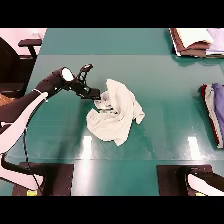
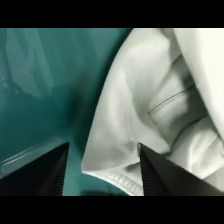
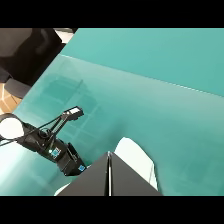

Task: Fold the shirts.

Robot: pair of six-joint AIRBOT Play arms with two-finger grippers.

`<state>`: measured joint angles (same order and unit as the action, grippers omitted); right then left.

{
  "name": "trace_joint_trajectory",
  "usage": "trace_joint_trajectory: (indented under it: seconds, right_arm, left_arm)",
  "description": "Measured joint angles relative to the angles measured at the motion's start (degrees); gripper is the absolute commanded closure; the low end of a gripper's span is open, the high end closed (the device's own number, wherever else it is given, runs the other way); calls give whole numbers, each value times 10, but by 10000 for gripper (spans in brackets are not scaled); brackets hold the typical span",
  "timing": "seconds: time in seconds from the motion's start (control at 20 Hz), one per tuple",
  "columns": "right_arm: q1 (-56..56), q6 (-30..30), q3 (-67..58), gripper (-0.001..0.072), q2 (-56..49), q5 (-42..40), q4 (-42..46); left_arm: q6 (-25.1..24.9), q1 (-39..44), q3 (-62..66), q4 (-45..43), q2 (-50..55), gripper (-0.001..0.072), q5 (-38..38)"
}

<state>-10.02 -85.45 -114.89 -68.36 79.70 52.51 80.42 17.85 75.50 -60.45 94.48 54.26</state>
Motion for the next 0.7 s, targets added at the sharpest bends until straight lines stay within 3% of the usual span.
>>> trace_joint_trajectory:
  seconds: [0.05,0.1,0.4,0.45,0.5,0.55,0.7]
  right_arm:
    - [0,0,0,687,0,1,0]
    - [0,0,4,687,1,2,0]
    - [0,-5,174,672,43,9,1]
    - [0,-9,228,500,53,8,1]
    - [-1,-10,293,263,64,3,1]
    - [-3,-12,359,229,72,-7,2]
    - [-35,-17,569,229,79,-71,-23]
  left_arm:
    - [-2,4,0,5,2,607,-3]
    - [-4,8,0,7,2,676,-6]
    - [-12,-5,43,-23,-10,677,3]
    - [-12,-13,57,-30,-16,676,7]
    - [-12,-21,70,-36,-21,676,11]
    - [-13,-28,81,-39,-26,676,13]
    - [-14,-42,101,-49,-34,677,17]
